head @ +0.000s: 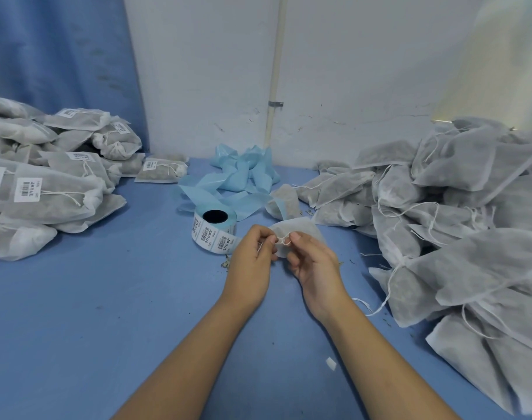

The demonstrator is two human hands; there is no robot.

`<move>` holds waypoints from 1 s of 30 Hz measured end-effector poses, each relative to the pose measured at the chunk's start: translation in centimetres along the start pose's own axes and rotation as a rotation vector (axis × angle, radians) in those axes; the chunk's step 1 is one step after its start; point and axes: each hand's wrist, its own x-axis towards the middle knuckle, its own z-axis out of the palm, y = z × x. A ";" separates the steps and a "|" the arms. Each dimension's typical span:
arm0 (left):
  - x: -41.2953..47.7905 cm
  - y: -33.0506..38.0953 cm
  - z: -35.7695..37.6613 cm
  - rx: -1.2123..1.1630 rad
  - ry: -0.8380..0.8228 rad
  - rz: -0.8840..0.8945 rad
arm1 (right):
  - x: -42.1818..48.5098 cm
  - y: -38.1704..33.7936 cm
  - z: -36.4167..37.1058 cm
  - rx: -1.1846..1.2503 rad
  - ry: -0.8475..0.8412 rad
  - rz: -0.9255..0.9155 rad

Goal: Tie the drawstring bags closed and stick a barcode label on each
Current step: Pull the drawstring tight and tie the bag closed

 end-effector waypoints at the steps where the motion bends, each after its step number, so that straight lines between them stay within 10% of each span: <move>1: 0.1 -0.1 0.0 0.003 0.002 -0.005 | 0.0 0.0 0.0 0.003 -0.002 0.002; 20: 0.3 -0.2 -0.1 0.045 0.057 -0.056 | 0.1 -0.2 -0.5 0.025 -0.024 0.016; 30: -0.2 -0.5 0.1 0.656 -0.021 0.344 | -0.1 -0.6 -0.8 0.315 -0.114 0.165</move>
